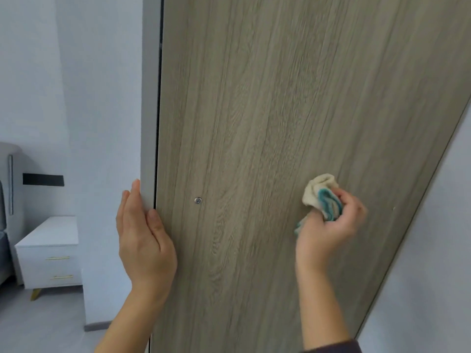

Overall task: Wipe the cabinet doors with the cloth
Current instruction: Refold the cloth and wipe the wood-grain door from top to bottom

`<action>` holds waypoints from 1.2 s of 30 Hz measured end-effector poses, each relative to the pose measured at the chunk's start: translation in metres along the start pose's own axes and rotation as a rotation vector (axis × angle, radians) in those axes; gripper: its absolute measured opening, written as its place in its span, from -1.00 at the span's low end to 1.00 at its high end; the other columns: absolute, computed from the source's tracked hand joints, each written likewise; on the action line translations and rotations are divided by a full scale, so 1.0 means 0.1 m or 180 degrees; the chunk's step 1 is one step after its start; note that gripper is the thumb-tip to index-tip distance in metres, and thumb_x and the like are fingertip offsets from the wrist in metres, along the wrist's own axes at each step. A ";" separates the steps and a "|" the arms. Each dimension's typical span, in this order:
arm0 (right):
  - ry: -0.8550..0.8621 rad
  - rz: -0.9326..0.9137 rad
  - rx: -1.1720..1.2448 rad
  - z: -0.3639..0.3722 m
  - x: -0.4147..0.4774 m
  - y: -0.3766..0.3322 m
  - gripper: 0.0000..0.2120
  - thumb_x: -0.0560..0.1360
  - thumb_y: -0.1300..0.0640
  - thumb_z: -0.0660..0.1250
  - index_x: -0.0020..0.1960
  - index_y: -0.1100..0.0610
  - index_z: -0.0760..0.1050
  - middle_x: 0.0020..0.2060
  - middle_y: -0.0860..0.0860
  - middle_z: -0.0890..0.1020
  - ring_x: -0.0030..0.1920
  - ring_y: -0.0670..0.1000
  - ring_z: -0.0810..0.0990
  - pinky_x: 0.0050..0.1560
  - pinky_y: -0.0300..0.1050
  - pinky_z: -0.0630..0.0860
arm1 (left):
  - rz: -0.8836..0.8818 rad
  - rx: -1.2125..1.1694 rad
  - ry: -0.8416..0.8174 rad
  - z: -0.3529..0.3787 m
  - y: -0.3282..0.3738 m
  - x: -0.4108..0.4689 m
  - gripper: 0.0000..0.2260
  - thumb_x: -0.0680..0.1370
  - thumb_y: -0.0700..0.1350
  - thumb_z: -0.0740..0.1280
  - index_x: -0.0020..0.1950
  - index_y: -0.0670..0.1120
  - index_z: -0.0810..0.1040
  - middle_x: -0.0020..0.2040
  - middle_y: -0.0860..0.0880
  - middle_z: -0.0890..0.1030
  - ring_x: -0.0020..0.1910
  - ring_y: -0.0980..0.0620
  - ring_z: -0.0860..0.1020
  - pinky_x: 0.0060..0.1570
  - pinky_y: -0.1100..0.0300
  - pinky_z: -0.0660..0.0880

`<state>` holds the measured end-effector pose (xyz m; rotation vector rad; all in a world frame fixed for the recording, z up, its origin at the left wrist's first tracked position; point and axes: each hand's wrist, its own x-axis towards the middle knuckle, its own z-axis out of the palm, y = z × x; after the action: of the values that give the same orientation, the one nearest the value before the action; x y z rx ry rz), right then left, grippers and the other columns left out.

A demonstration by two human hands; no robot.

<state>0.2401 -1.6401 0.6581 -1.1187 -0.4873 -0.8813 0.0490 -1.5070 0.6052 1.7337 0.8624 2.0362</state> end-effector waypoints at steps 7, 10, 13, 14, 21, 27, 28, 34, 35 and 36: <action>-0.0942 -0.0864 -0.0200 -0.21 -0.45 0.13 -0.63 0.28 0.48 0.22 0.05 0.25 0.53 0.07 0.14 0.43 0.07 0.19 0.48 0.17 -0.06 0.43 | -0.0009 0.0056 0.0041 0.01 0.00 0.00 -0.58 0.67 -0.15 0.02 0.55 -0.05 0.18 0.47 -0.04 0.36 0.48 -0.10 0.27 0.37 0.18 0.22; -0.0159 -0.0152 -0.0119 -0.24 0.09 0.30 -0.64 0.28 0.51 0.21 0.05 0.33 0.50 0.03 0.24 0.44 0.06 0.19 0.49 0.14 0.00 0.48 | -0.0011 0.0070 0.0054 0.01 0.01 0.00 -0.58 0.68 -0.16 0.02 0.55 -0.06 0.19 0.48 -0.04 0.36 0.49 -0.09 0.26 0.37 0.25 0.18; -0.0155 -0.0109 -0.0235 -0.26 0.01 0.28 -0.64 0.32 0.49 0.23 0.09 0.33 0.48 0.08 0.29 0.43 0.10 0.15 0.48 0.17 -0.16 0.45 | -0.0018 0.0069 0.0100 0.01 0.01 -0.01 -0.59 0.68 -0.18 0.03 0.55 -0.08 0.20 0.47 -0.07 0.37 0.48 -0.12 0.28 0.36 0.12 0.26; -0.0334 -0.0213 -0.0290 -0.29 -0.13 0.28 -0.62 0.31 0.50 0.23 0.10 0.33 0.48 0.10 0.27 0.43 0.11 0.17 0.48 0.18 -0.13 0.45 | -0.0017 0.0075 0.0119 0.00 0.01 -0.01 -0.59 0.68 -0.18 0.03 0.54 -0.09 0.21 0.46 -0.09 0.38 0.47 -0.14 0.29 0.36 0.05 0.29; 0.0261 0.0316 -0.0361 -0.45 0.68 0.76 -0.62 0.31 0.40 0.22 0.13 0.37 0.45 0.08 0.27 0.46 0.09 0.26 0.49 0.19 -0.06 0.44 | -0.0010 0.0085 0.0091 0.01 0.01 0.00 -0.58 0.67 -0.15 0.01 0.54 -0.09 0.21 0.45 -0.10 0.39 0.47 -0.14 0.29 0.36 -0.11 0.32; 0.0468 0.0496 -0.1179 -0.67 1.09 1.09 -0.58 0.37 0.33 0.15 0.21 0.39 0.44 0.14 0.32 0.51 0.19 0.29 0.47 0.25 0.00 0.36 | -0.0063 0.0060 0.0063 -0.01 0.00 0.00 -0.58 0.67 -0.13 0.01 0.55 -0.06 0.19 0.45 -0.12 0.38 0.47 -0.14 0.28 0.34 -0.15 0.33; 0.0490 0.0557 -0.1213 -0.70 1.10 1.11 -0.57 0.38 0.36 0.15 0.24 0.38 0.43 0.17 0.31 0.50 0.23 0.28 0.45 0.27 -0.05 0.32 | -0.0060 0.0053 0.0057 -0.01 0.00 -0.01 -0.58 0.67 -0.12 0.01 0.55 -0.05 0.18 0.45 -0.12 0.38 0.46 -0.13 0.29 0.34 -0.14 0.33; 0.0379 0.0560 -0.0877 -0.63 0.89 0.92 -0.52 0.41 0.44 0.15 0.32 0.37 0.41 0.21 0.35 0.44 0.27 0.26 0.43 0.26 -0.35 0.26 | -0.0032 0.0046 0.0096 0.00 0.01 0.00 -0.58 0.67 -0.12 0.01 0.55 -0.06 0.19 0.43 -0.13 0.40 0.42 -0.13 0.33 0.29 -0.05 0.34; 0.0326 0.0571 -0.0785 -0.58 0.80 0.84 -0.50 0.41 0.44 0.15 0.35 0.35 0.40 0.23 0.33 0.42 0.27 0.25 0.44 0.30 -0.29 0.30 | -0.0018 0.0041 0.0083 0.00 0.01 0.00 -0.58 0.67 -0.12 0.01 0.55 -0.07 0.19 0.43 -0.13 0.40 0.42 -0.12 0.33 0.29 0.02 0.32; 0.0304 0.0549 -0.0710 -0.51 0.71 0.75 -0.48 0.40 0.43 0.15 0.36 0.32 0.40 0.24 0.31 0.42 0.28 0.24 0.45 0.34 -0.18 0.35 | -0.0022 0.0021 0.0074 0.00 0.02 0.00 -0.58 0.67 -0.12 0.01 0.55 -0.08 0.20 0.43 -0.13 0.40 0.42 -0.10 0.33 0.29 0.11 0.29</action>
<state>0.3374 -1.7004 0.6479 -1.2947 -0.2129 -0.8472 0.0487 -1.5084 0.6060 1.7113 0.8818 2.0554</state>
